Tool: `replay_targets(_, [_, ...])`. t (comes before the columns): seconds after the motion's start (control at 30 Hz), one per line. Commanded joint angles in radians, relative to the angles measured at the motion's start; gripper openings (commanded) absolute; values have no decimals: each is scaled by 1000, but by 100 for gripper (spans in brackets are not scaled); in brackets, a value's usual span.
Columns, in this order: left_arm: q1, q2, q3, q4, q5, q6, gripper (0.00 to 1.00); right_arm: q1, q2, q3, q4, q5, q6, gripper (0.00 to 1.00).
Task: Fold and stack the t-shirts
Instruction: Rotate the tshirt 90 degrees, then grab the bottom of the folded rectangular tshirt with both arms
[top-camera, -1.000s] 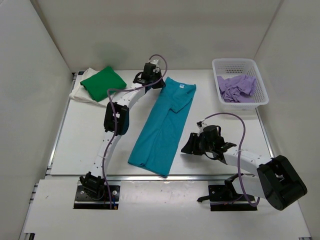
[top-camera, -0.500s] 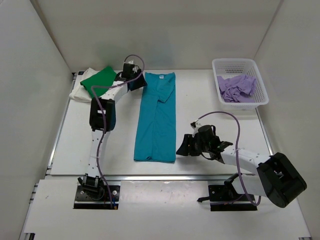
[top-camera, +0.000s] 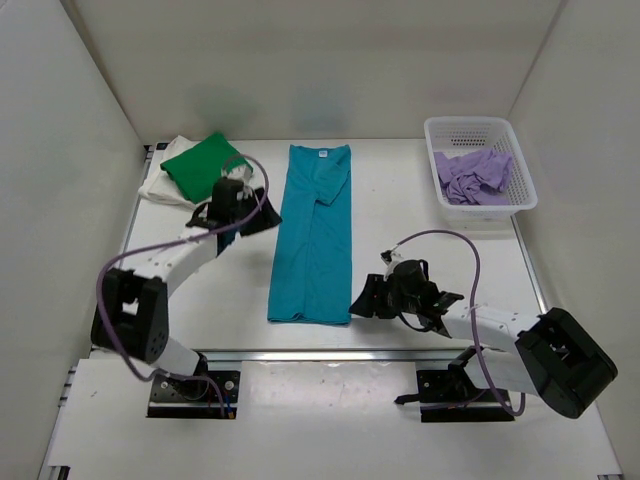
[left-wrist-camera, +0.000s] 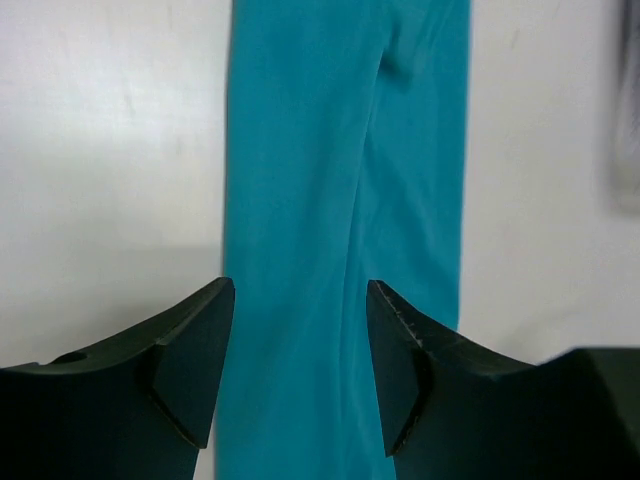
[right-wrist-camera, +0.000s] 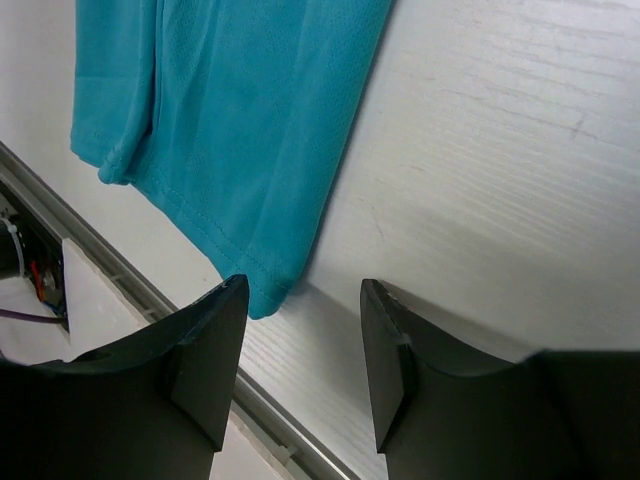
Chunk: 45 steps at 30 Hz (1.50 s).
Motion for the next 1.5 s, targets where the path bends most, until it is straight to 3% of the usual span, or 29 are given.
replay_targets(0.0, [10,-126,-230,-31,-16,0,65,1,-28,-57,25,39,39,46])
replay_targets(0.2, [16,-307,-444,-77,-7,8,66,7,-12,-90,92,13,88,46])
replay_targets(0.37, [-8,-351,-513,-60,51,-26,65,12,44,-91,184,-24,140,41])
replay_targets(0.7, [-50,-473,-699,3,106,-99,65,78,67,-102,157,-16,197,35])
replay_targets(0.93, [-57,-558,-788,-8,137,-108,57,41,124,-122,237,-89,237,21])
replay_targets(1.17, [-140,-533,-803,28,174,-127,54,21,61,-125,137,-67,193,0])
replay_targets(1.37, [-146,-554,-805,-20,171,-109,45,15,-54,-147,31,-10,176,0])
replay_targets(1.47, [-155,-604,-826,-66,163,-118,46,18,-116,-171,-12,1,166,0])
